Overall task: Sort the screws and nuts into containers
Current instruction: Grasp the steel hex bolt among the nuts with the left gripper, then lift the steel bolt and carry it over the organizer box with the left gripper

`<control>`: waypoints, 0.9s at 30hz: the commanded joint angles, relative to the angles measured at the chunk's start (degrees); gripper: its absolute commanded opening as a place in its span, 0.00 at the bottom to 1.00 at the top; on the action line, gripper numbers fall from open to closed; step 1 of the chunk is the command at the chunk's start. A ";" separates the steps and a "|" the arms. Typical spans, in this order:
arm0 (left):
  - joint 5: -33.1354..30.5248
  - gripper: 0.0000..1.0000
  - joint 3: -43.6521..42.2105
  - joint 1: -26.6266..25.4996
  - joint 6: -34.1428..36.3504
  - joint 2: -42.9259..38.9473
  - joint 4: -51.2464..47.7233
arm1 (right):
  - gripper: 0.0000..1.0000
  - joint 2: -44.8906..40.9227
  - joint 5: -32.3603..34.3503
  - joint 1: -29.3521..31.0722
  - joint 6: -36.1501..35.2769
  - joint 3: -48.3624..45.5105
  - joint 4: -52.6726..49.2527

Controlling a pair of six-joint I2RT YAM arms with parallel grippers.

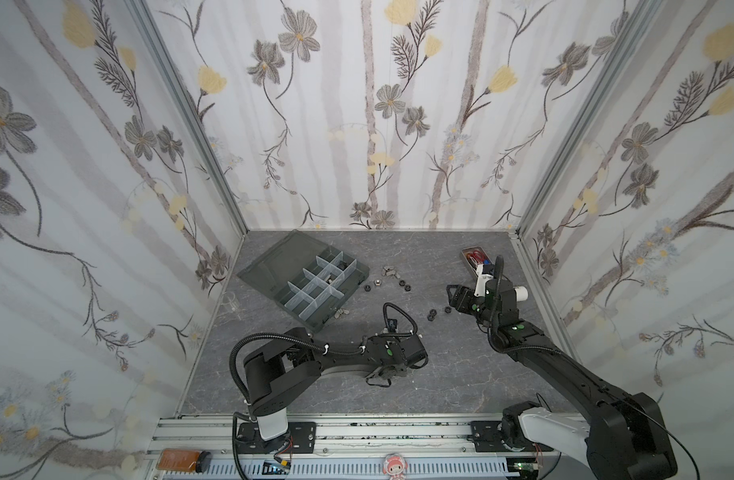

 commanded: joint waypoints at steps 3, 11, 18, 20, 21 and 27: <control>2.62 0.49 0.62 0.27 -0.33 -0.96 -2.57 | 0.74 -0.30 -0.59 -0.07 -0.05 -0.13 1.81; 2.23 0.48 4.19 4.97 3.13 -4.65 -4.87 | 0.74 -0.32 -1.47 -0.09 0.58 -0.57 1.83; 2.25 0.48 8.79 12.24 8.01 -7.50 -7.77 | 0.74 -0.50 -2.73 -0.07 1.03 -1.89 2.82; 2.86 0.48 9.79 14.65 9.45 -8.09 -8.22 | 0.74 -0.45 -3.26 -0.04 1.04 -2.22 3.01; 2.95 0.48 10.46 15.97 10.11 -8.39 -8.56 | 0.75 -0.58 -3.45 0.09 0.99 -2.37 3.22; 4.26 0.48 12.74 24.32 14.09 -10.14 -9.88 | 0.76 -0.74 -4.25 0.44 1.16 -3.36 3.68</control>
